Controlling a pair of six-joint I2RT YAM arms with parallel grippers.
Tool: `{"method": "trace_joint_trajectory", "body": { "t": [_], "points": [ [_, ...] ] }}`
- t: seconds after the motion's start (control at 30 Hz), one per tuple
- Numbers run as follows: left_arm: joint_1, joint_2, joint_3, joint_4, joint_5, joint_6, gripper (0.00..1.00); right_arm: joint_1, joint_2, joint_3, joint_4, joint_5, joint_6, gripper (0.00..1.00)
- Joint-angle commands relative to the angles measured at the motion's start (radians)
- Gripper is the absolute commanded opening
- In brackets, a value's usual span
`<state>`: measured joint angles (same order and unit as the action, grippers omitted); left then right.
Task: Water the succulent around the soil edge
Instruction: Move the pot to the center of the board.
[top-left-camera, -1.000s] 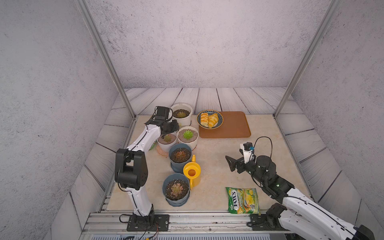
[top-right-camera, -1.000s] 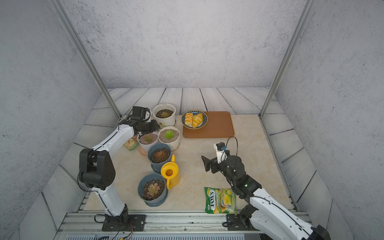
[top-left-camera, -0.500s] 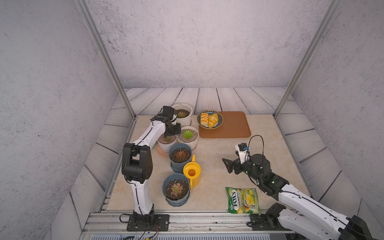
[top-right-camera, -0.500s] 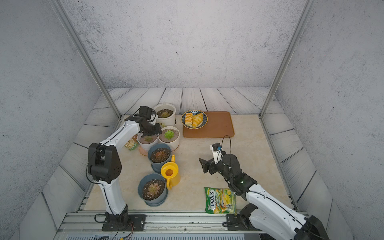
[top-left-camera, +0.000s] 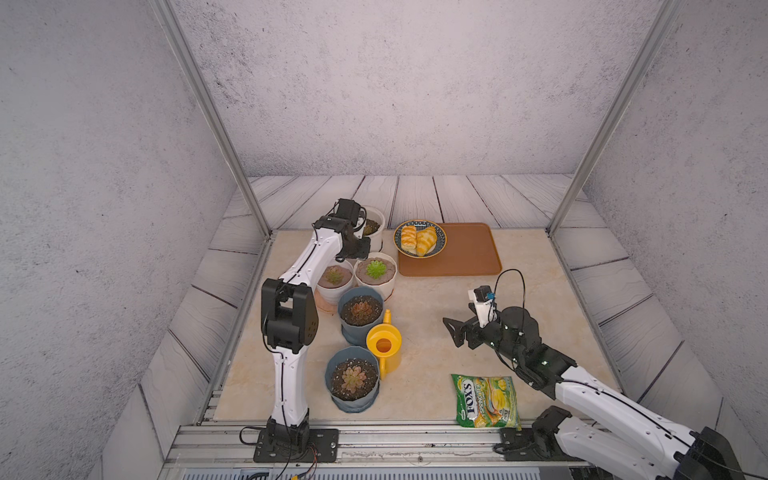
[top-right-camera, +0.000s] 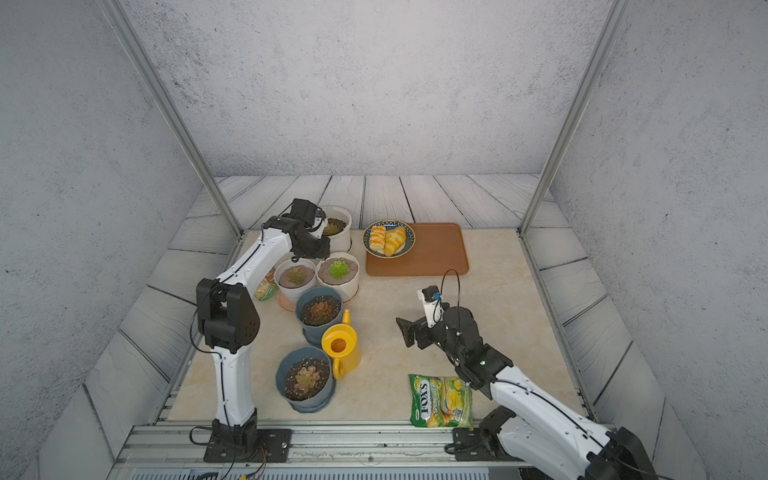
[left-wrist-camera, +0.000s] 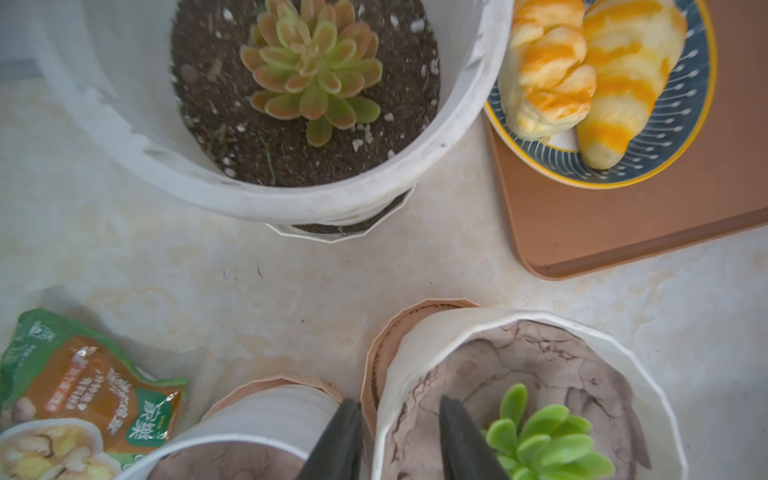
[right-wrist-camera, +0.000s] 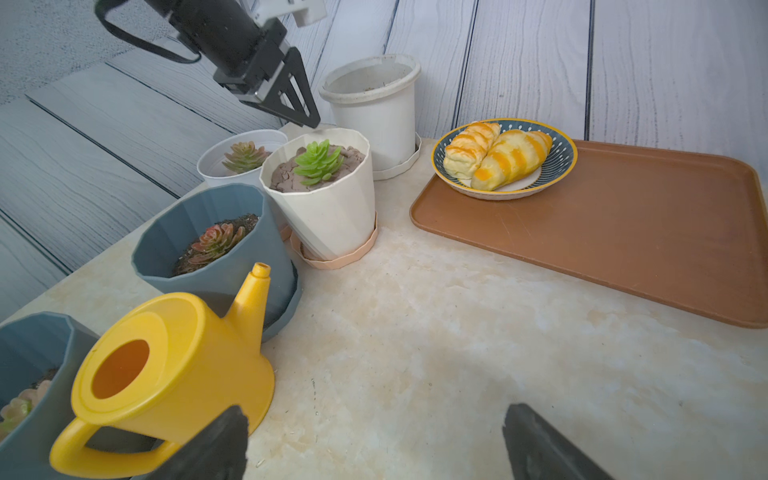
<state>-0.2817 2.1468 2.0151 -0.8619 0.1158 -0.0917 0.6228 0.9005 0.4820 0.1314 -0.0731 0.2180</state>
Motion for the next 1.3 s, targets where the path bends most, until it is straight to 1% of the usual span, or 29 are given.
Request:
{"method": "trace_joint_trajectory", "body": {
  "t": [0.0, 0.07, 0.13, 0.2, 0.23, 0.3, 0.43, 0.6, 0.7, 0.83, 0.93, 1.03, 1.07, 1.13, 1.27],
  "points": [
    [0.003, 0.047, 0.053, -0.111, -0.022, 0.036, 0.33, 0.003, 0.009, 0.027, 0.008, -0.011, 0.009, 0.99],
    [0.003, 0.061, 0.065, -0.121, -0.034, 0.041, 0.31, 0.003, 0.016, 0.027, 0.009, -0.009, 0.009, 0.99],
    [0.002, 0.065, 0.065, -0.123, -0.033, 0.046, 0.22, 0.003, 0.023, 0.031, 0.004, -0.010, 0.009, 0.99],
    [0.000, 0.060, 0.056, -0.120, -0.025, 0.046, 0.10, 0.003, 0.028, 0.035, 0.002, -0.016, 0.009, 0.99],
    [-0.002, 0.053, 0.044, -0.113, -0.021, 0.044, 0.07, 0.003, 0.029, 0.035, 0.002, -0.017, 0.009, 0.99],
    [-0.010, 0.026, 0.006, -0.082, -0.025, 0.037, 0.04, 0.003, 0.031, 0.033, 0.005, -0.013, 0.009, 0.99],
    [-0.031, -0.015, -0.050, -0.034, -0.036, 0.029, 0.01, 0.002, 0.040, 0.032, 0.008, -0.013, 0.011, 0.99],
    [-0.082, -0.028, -0.063, -0.031, -0.078, 0.017, 0.00, 0.003, 0.038, 0.033, 0.001, 0.000, 0.011, 0.99],
    [-0.117, -0.036, -0.077, -0.015, -0.090, 0.003, 0.00, 0.003, 0.026, 0.030, -0.006, 0.027, 0.014, 0.99],
    [-0.155, -0.034, -0.090, 0.010, -0.069, -0.038, 0.00, 0.003, 0.006, 0.029, -0.029, 0.080, 0.017, 0.99],
    [-0.194, -0.034, -0.104, 0.031, -0.066, -0.069, 0.00, 0.003, -0.020, 0.030, -0.074, 0.205, 0.044, 0.99],
    [-0.235, -0.031, -0.116, 0.051, -0.069, -0.115, 0.00, 0.002, -0.063, 0.020, -0.123, 0.412, 0.104, 0.99],
    [-0.249, -0.027, -0.118, 0.058, -0.068, -0.135, 0.01, 0.002, -0.084, 0.010, -0.125, 0.457, 0.112, 0.99],
    [-0.276, -0.017, -0.116, 0.065, -0.078, -0.175, 0.01, 0.001, -0.128, -0.011, -0.118, 0.488, 0.119, 0.99],
    [-0.331, 0.023, -0.081, 0.060, -0.095, -0.238, 0.02, 0.001, -0.212, -0.053, -0.090, 0.498, 0.127, 0.99]
  ]
}}
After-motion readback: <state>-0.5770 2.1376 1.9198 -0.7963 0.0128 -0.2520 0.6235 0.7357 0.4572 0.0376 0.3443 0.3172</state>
